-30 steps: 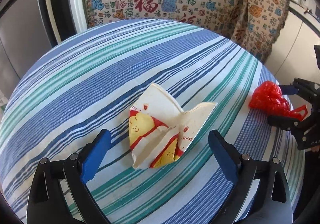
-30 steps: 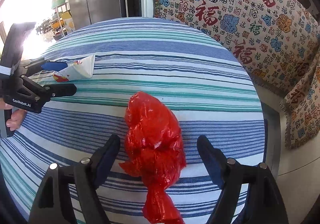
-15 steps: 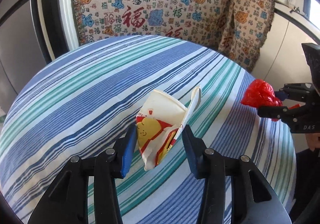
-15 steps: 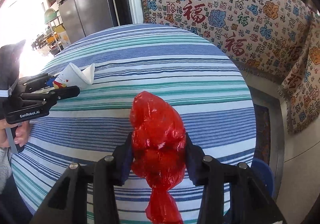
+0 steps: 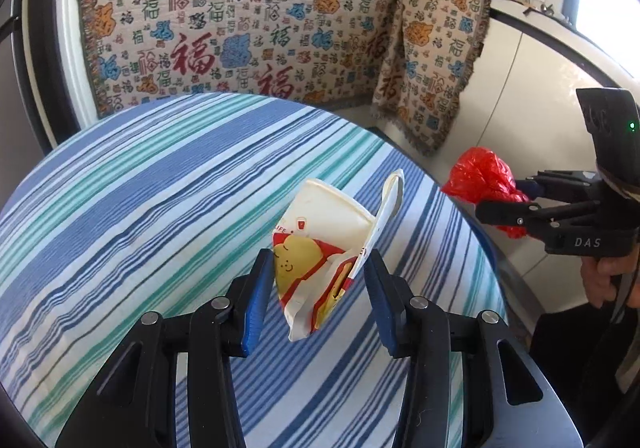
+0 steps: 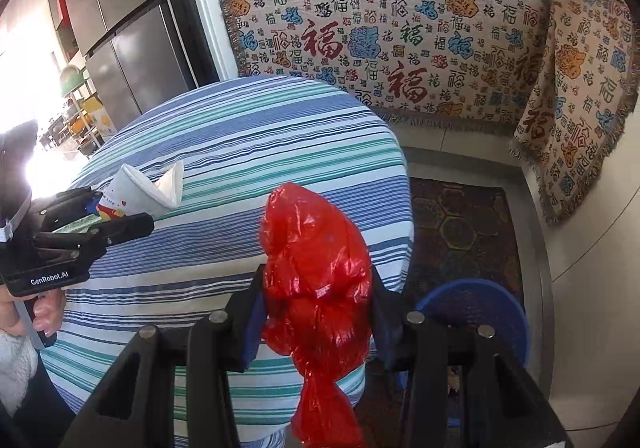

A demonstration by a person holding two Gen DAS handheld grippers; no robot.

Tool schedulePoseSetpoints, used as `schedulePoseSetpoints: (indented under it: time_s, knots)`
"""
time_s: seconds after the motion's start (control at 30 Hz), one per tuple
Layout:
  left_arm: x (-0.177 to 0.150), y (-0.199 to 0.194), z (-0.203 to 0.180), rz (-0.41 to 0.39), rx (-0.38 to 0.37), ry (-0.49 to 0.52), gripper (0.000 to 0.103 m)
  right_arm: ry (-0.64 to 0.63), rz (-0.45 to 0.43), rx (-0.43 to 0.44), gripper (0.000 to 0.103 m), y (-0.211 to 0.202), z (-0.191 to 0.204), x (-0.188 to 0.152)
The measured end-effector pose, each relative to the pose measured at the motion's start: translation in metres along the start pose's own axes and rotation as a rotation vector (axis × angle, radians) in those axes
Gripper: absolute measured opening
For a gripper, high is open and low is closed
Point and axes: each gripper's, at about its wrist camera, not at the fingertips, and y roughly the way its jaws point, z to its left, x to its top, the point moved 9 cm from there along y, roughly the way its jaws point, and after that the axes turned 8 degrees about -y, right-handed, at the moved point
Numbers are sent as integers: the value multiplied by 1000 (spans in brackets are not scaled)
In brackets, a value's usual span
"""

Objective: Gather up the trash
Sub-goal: 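Carry both items over the blue wastebasket and open both grippers to drop them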

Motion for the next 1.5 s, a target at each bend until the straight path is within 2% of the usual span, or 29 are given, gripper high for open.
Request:
schedulePoseSetpoints:
  time_s: [0.23, 0.47, 0.6, 0.77, 1.1, 1.5]
  knots:
    - [18, 10, -71, -13, -91, 6, 47, 81, -50, -46, 45, -28, -41, -9]
    - [30, 38, -148, 11, -174, 47, 47, 199, -65, -141, 45, -58, -116, -35]
    - [32, 66, -178, 50, -202, 63, 47, 241, -37, -205, 45, -63, -156, -59]
    - [33, 101, -212, 94, -221, 78, 47, 268, 11, -244, 46, -61, -188, -87]
    - [31, 138, -246, 145, -257, 95, 47, 269, 53, -253, 46, -42, -221, -108]
    - [30, 161, -250, 171, -254, 103, 48, 243, 95, -253, 47, -20, -227, -116]
